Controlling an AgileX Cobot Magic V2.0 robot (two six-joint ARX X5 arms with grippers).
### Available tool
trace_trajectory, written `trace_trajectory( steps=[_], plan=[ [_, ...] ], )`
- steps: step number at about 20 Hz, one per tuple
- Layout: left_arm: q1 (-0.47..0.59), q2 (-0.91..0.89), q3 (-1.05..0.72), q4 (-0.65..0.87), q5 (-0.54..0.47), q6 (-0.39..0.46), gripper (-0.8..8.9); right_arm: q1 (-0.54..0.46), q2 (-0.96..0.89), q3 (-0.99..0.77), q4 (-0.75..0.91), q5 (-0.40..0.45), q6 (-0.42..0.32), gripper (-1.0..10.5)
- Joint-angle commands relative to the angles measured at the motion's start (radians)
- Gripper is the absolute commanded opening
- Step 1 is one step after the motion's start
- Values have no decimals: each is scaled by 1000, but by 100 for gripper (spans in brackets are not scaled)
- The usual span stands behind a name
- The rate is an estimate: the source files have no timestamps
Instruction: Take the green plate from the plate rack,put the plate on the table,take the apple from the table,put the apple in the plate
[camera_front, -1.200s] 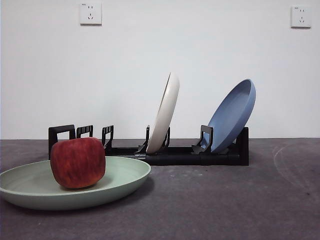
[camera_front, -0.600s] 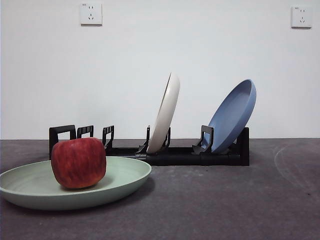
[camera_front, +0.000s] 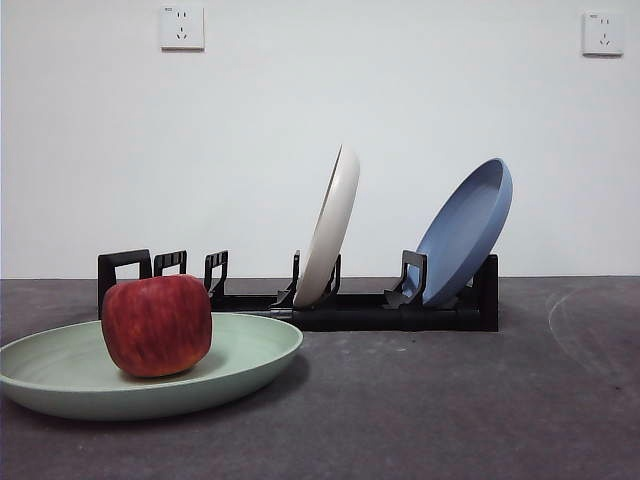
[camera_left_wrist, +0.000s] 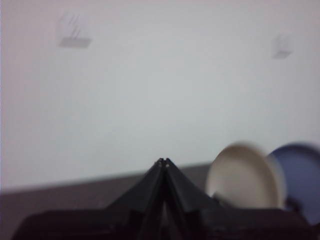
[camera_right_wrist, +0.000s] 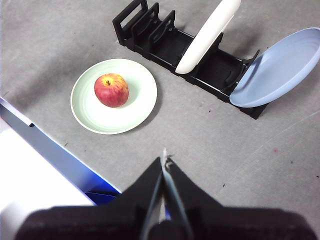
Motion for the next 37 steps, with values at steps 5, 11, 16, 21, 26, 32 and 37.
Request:
trace_trajectory(
  steps=[5, 11, 16, 21, 26, 32, 37],
  plan=[
    [8, -112, -146, -90, -122, 25, -4, 4, 0, -6, -24, 1, -4, 1],
    [8, -112, -146, -344, -215, 32, -4, 4, 0, -6, -24, 4, -4, 1],
    [8, -112, -145, -375, -207, 53, -4, 4, 1, -6, -24, 8, -4, 1],
    [8, -112, -145, -375, -207, 53, -4, 4, 1, -6, -24, 8, -4, 1],
    [8, -101, -145, -375, -207, 53, -4, 4, 1, -6, -24, 8, -4, 1],
    [8, -79, -145, -375, -207, 53, -4, 4, 2, -6, -24, 8, -4, 1],
    [8, -58, -145, -375, -207, 53, -4, 4, 5, -6, -24, 14, -6, 1]
  ],
)
